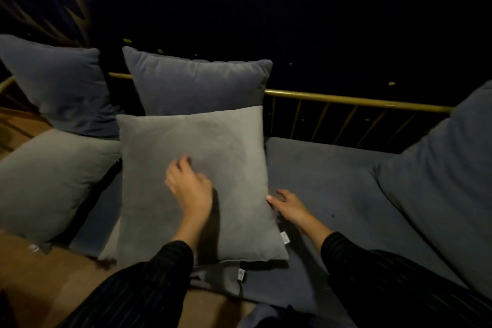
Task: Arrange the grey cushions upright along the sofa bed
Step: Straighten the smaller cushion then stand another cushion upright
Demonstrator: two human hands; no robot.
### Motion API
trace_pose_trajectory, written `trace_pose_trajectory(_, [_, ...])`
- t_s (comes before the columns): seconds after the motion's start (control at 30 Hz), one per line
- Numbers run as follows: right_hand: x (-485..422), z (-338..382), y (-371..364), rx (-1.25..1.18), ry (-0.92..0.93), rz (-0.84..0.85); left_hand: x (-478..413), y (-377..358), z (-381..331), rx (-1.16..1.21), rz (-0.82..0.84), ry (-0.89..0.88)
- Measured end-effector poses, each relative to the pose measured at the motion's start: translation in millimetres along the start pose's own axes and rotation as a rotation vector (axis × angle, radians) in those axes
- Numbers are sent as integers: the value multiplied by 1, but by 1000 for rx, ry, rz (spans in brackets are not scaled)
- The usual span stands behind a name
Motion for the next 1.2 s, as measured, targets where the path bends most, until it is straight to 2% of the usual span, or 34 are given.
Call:
trace_pose_trajectory(0.03, [0, -4, 17, -4, -12, -44, 17, -14, -29, -1, 47, -118])
trace_pose_trajectory(0.1, [6, -9, 58, -18, -32, -134, 53, -50, -91, 46, 256, -321])
trace_pose_trajectory(0.17, [17, -9, 112, -26, -10, -261, 89, -85, -154, 76, 473, -474])
trace_pose_trajectory(0.23, [36, -3, 175, -20, 29, -408, 124, -117, -215, 26, 598, -634])
trace_pose_trajectory(0.4, [97, -10, 357, -72, 145, -846, 201, -169, -369, -43, 781, -923])
trace_pose_trajectory(0.53, [152, -35, 475, -196, 141, -1173, 246, -203, -480, -34, 831, -999])
trace_pose_trajectory(0.63, [180, -68, 536, -248, 71, -1368, 260, -239, -539, -9, 829, -958])
trace_pose_trajectory(0.7, [187, -90, 566, -322, 29, -1427, 257, -265, -565, 62, 815, -848])
trace_pose_trajectory(0.8, [177, -109, 597, -450, 181, -1287, 237, -295, -585, 252, 831, -533])
trace_pose_trajectory(0.9, [160, -128, 613, -564, 250, -1141, 231, -323, -589, 342, 994, -323])
trace_pose_trajectory(1.0, [149, -131, 618, -651, 281, -1048, 238, -342, -592, 410, 1133, -259])
trace_pose_trajectory(1.2, [142, -124, 611, -755, 321, -1007, 238, -348, -590, 502, 1132, -169])
Point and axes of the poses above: each hand's wrist, its own x-axis away from the middle knuckle, its own y-axis out of the back of the hand, z = x × y, the point moved 6 cm from there along -x, towards the middle knuckle, and after that the axes turned 13 degrees about -x, right-handed, at the moved point
